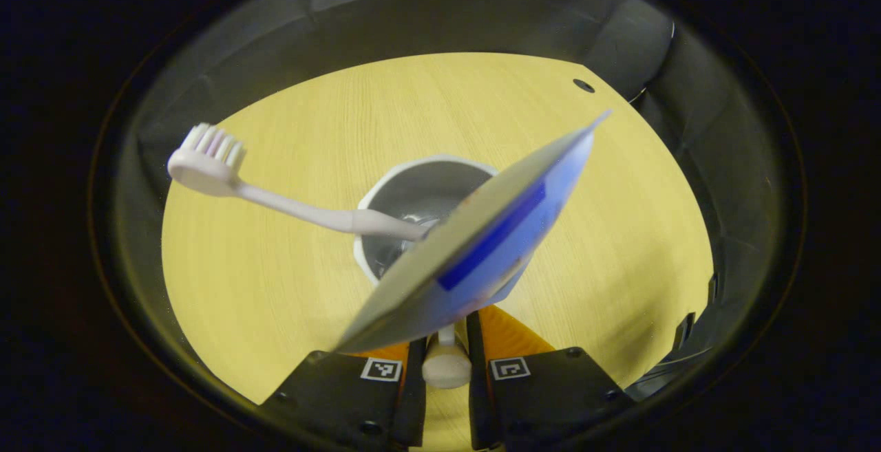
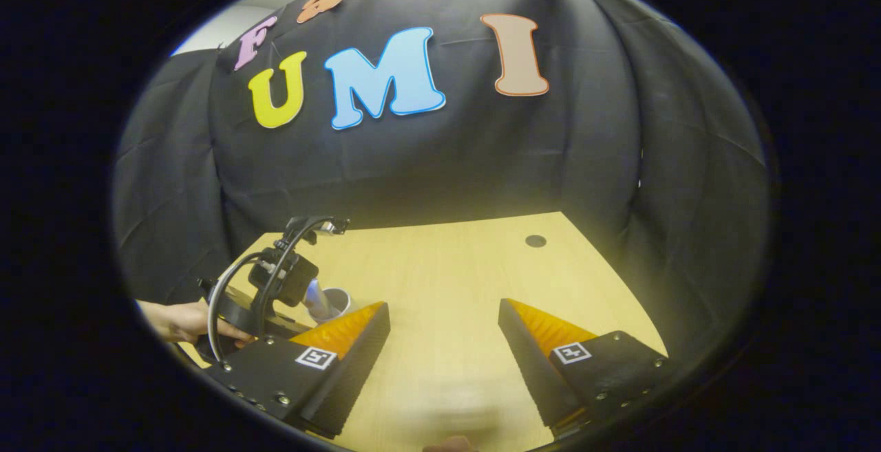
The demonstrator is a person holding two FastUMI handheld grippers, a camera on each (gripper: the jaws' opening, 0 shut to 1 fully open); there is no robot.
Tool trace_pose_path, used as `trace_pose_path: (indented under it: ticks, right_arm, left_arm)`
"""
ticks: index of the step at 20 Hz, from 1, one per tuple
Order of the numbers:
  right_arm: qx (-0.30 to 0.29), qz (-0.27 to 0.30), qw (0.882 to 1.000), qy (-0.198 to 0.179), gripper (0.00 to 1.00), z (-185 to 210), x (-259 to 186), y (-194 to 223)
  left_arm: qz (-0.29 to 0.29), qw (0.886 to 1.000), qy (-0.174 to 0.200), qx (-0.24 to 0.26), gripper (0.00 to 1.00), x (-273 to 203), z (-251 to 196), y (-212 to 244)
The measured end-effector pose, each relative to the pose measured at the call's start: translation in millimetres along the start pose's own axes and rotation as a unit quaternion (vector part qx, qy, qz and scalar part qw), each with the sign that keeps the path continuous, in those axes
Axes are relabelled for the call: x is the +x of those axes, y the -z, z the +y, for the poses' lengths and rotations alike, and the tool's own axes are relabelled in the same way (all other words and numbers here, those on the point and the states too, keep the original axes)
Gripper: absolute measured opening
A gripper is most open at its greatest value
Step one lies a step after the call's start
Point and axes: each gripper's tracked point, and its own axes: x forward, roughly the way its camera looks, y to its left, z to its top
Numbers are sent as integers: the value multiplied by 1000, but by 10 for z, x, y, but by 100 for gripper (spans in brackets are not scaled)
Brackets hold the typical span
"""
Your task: Put the toothbrush and toothpaste on the desktop into the cup, then pick up the cup and place it on the coaster on the desktop.
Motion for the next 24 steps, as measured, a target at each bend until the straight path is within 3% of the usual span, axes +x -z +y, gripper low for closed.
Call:
trace_pose_path:
  ticks: [1,2,3,4,6,7,11,12,13,14,17,18,19,20,24]
  right_arm:
    - [-1,1,1000,-1,98,1,-6,13]
    - [-2,2,1000,-2,98,8,-2,9]
    - [-5,4,1000,-3,98,11,-9,10]
    - [-5,4,1000,-4,98,8,-18,7]
    - [-7,5,1000,-8,98,9,-32,10]
    - [-8,4,1000,-11,98,12,-29,6]
    - [-15,-3,999,-29,98,75,-51,-70]
    - [-18,-5,999,-35,98,100,-43,-112]
    - [-22,-9,999,-40,98,126,-50,-142]
    - [-26,-14,999,-44,98,158,-56,-184]
    - [-34,-26,997,-61,98,251,-123,-281]
    - [-36,-31,997,-66,98,292,-143,-331]
    - [-39,-38,996,-70,98,324,-173,-371]
    - [-43,-46,996,-71,98,363,-197,-416]
    - [-53,-72,994,-70,98,529,-338,-559]
  left_arm:
    - [0,1000,-2,0,38,6,-13,1]
    - [1,1000,-4,-1,33,6,-11,5]
    - [1,1000,-6,-1,39,14,-15,13]
    - [2,1000,-6,-2,28,15,-19,11]
    - [-6,1000,-3,-7,43,-17,-46,-4]
    - [-16,1000,-3,-10,43,-51,-52,-30]
    - [-59,998,8,-27,75,-306,-152,-66]
    - [-72,997,5,-32,87,-389,-135,-81]
    - [-87,996,0,-36,89,-481,-118,-86]
    - [-109,993,-12,-41,83,-596,-65,-115]
    - [-191,979,-41,-55,91,-1010,95,-240]
    - [-214,974,-43,-59,99,-1170,101,-253]
    - [-240,968,-45,-61,84,-1336,130,-245]
    - [-265,961,-49,-62,92,-1468,132,-262]
    - [-366,926,-66,-68,91,-2074,246,-305]
